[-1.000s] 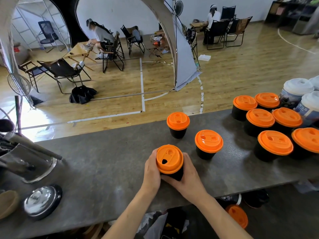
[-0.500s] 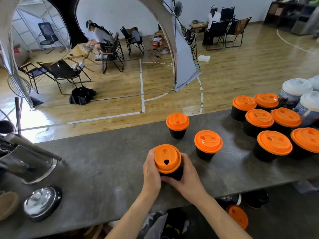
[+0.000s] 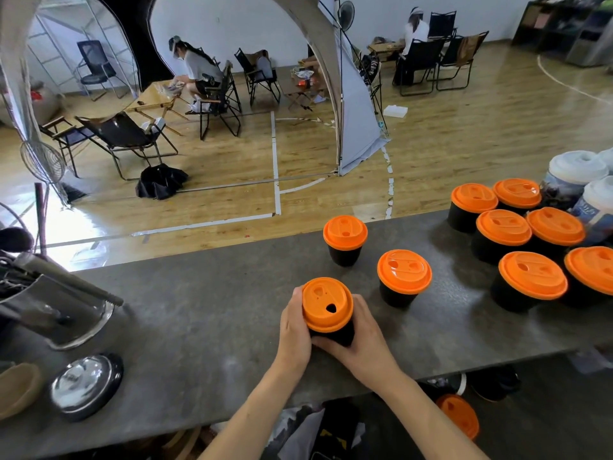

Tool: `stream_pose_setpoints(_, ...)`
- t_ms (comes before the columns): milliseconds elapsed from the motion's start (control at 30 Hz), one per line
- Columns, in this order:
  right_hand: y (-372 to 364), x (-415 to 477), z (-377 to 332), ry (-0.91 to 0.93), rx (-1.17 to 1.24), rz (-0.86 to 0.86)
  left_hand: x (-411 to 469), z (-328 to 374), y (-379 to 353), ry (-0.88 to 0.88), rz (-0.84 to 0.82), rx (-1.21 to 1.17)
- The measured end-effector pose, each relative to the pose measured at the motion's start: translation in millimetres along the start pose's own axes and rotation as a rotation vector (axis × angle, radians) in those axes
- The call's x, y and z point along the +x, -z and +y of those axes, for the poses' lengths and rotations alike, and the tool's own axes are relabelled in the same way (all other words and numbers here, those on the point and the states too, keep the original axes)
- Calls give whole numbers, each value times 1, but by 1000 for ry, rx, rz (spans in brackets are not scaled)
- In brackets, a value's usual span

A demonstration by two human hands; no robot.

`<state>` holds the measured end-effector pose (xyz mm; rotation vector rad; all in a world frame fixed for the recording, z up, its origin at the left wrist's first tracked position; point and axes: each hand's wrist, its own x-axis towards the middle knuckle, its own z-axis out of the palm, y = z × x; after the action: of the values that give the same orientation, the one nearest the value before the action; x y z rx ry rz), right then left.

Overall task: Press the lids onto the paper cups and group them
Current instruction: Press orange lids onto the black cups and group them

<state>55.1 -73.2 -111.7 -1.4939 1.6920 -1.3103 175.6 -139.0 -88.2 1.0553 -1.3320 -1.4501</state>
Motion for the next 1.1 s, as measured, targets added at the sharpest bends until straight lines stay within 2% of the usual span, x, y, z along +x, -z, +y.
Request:
stream_pose_setpoints(200,1,2,2,-18,35,-6,15,13,4,73,-140,-8)
stream_pose_setpoints(467,-1,-2,-2,-35,30,12,0,4,-7,-6,14,6)
stream_pose_setpoints(700,2,-1,1,-42,42,-33,22,15,6,65,-187,30)
stream_pose_setpoints(967,-2,-1,1,-43,33,25,8,2,-1,-23,3,1)
stream_pose_setpoints(1100,0,1,2,-43,31,16,20,7,6,41,-81,-2)
